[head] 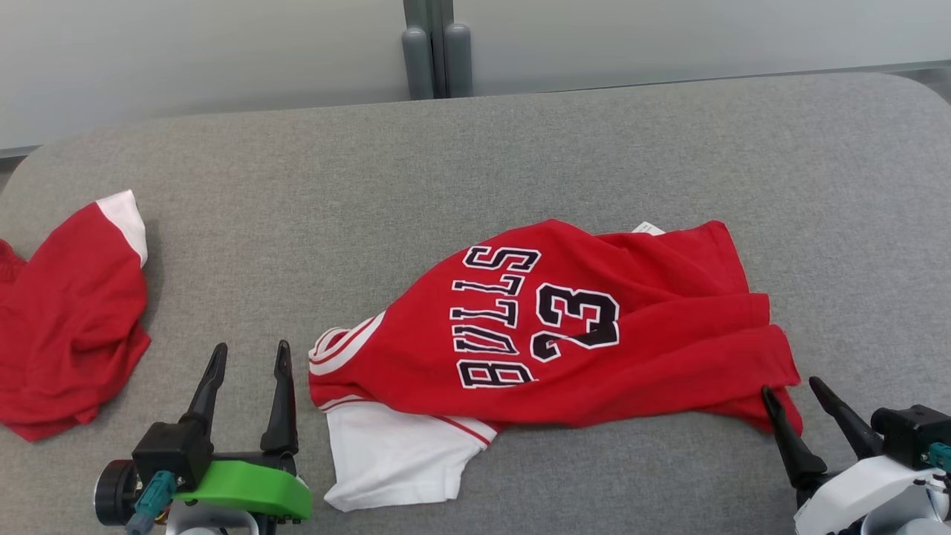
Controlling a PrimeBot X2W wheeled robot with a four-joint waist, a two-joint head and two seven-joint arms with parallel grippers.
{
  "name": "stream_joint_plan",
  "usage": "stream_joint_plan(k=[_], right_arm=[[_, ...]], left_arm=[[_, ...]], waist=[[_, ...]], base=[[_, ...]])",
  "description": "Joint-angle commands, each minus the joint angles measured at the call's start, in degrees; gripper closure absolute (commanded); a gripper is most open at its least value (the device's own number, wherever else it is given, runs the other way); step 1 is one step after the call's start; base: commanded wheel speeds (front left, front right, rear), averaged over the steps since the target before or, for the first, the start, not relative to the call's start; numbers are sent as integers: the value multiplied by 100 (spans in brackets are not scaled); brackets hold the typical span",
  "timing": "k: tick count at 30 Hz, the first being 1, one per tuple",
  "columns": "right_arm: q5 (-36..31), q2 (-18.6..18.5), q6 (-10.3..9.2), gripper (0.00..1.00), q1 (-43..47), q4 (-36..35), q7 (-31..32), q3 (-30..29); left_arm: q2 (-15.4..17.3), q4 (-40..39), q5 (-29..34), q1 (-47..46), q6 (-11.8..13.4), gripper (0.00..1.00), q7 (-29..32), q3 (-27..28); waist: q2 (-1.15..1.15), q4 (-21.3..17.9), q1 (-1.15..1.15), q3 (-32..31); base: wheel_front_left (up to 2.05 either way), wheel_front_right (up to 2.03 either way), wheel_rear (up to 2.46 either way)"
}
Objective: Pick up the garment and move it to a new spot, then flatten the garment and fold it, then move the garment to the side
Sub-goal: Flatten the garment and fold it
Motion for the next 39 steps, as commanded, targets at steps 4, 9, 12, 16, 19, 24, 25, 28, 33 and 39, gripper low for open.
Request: stream_joint_plan(k=[4,9,12,16,19,24,25,28,33,39], right_arm=[[-171,-54,-8,0,104,16,-21,-94],[-278,-17,-8,0,103,-73,-23,-156],[-334,-19,-8,0,78,-65,18,-175],[-433,-5,-8,0,-94,61,76,-225],[-513,43,-8,0,-255,203,134,-240],[-640,124,-8,0,-623,547,276,-163],[-638,133,-8,0,-690,623,316,-151],[-631,193,-8,0,-932,901,474,-45],[-456,198,-8,100,-1196,1198,535,27],[-313,207,-8,100,-1564,1177,265,23]], left_arm=[[13,15,32,16,-27,0,-3,19],[13,18,-7,48,-23,0,-3,16],[13,9,-21,43,-15,0,-3,11],[13,-5,-29,12,3,0,-3,8],[13,-4,-22,-13,2,0,-3,-4],[13,-15,-1,-63,-12,0,-3,-12],[13,-15,1,-73,-16,0,-3,-9],[13,-13,-1,-104,-24,0,-3,-9],[13,-6,-35,-106,-6,0,-3,-21],[13,-20,-66,-112,19,0,-3,-16]], waist=[[0,39,0,-42],[0,85,0,-54],[0,112,0,-46],[0,129,0,-23],[0,150,0,-5],[0,213,0,59],[0,226,0,73],[0,272,0,113],[0,337,0,130],[0,367,0,155]], base=[[0,0,0],[0,0,0],[0,0,0],[0,0,0],[0,0,0],[0,0,0],[0,0,0],[0,0,0],[0,0,0],[0,0,0]])
